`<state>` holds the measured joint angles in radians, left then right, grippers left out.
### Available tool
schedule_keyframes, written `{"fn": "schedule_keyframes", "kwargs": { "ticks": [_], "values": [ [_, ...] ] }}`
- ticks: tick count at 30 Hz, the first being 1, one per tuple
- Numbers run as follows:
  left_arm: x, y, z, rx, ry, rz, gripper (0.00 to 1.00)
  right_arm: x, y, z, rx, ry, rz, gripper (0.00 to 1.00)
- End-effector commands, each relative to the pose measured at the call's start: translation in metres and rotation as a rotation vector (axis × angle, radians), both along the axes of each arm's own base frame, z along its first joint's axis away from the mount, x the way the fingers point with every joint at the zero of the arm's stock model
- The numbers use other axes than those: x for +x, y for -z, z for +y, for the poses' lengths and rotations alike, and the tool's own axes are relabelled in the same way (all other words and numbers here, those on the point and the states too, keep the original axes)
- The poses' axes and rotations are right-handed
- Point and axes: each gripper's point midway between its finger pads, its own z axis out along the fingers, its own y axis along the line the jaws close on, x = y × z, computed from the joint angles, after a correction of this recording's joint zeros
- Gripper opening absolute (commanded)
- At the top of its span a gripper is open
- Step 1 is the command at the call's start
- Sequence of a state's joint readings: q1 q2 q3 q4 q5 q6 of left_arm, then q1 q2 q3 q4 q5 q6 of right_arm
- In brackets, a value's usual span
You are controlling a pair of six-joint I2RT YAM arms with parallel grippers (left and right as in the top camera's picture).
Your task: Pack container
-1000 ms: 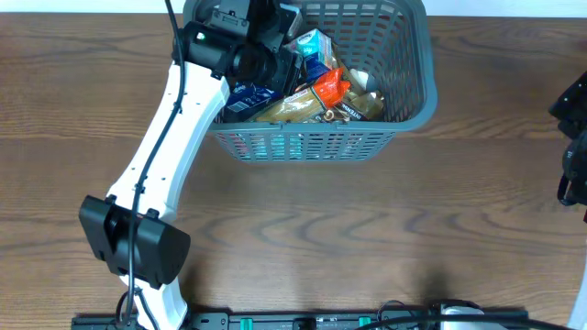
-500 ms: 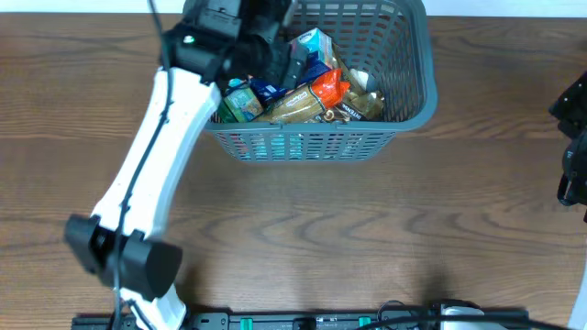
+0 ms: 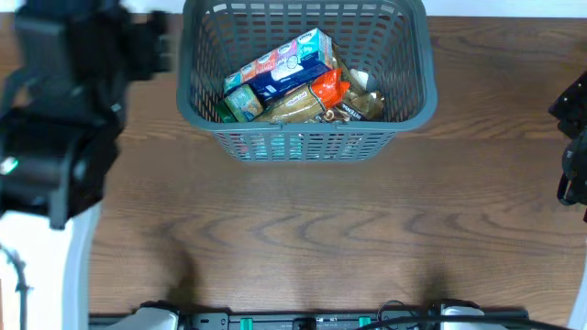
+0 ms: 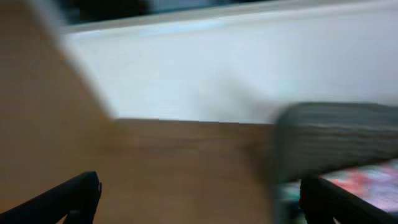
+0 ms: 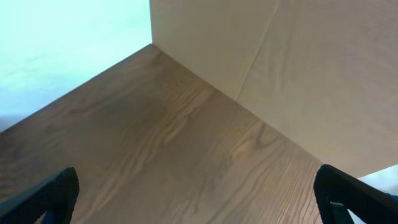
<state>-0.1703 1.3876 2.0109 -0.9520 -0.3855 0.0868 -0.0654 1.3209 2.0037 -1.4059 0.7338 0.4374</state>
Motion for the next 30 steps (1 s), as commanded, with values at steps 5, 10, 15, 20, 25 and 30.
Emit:
{"fn": "schedule_keyframes", "kwargs": {
  "ticks": [5, 10, 15, 20, 25, 30],
  "values": [
    [-0.024, -0.015, 0.032, 0.051, -0.138, -0.03, 0.99, -0.003, -0.003, -0.004, -0.006, 0.025, -0.012, 0.99],
    [-0.025, -0.016, 0.032, 0.051, -0.138, -0.033, 0.99, -0.003, -0.003, -0.004, -0.006, 0.024, -0.012, 0.99],
    [-0.026, -0.013, 0.033, 0.054, -0.137, -0.017, 0.99, -0.003, -0.003, -0.004, -0.006, 0.025, -0.012, 0.99],
    [-0.026, -0.013, 0.033, 0.054, -0.137, -0.017, 0.99, -0.003, -0.003, -0.004, -0.006, 0.024, -0.012, 0.99],
    [-0.026, -0.013, 0.033, 0.054, -0.137, -0.017, 0.99, -0.003, -0.003, -0.004, -0.006, 0.024, -0.011, 0.99],
    [-0.029, -0.008, 0.033, 0.059, -0.136, 0.006, 0.98, -0.003, -0.003, -0.004, -0.006, 0.024, -0.012, 0.99]
  ]
}}
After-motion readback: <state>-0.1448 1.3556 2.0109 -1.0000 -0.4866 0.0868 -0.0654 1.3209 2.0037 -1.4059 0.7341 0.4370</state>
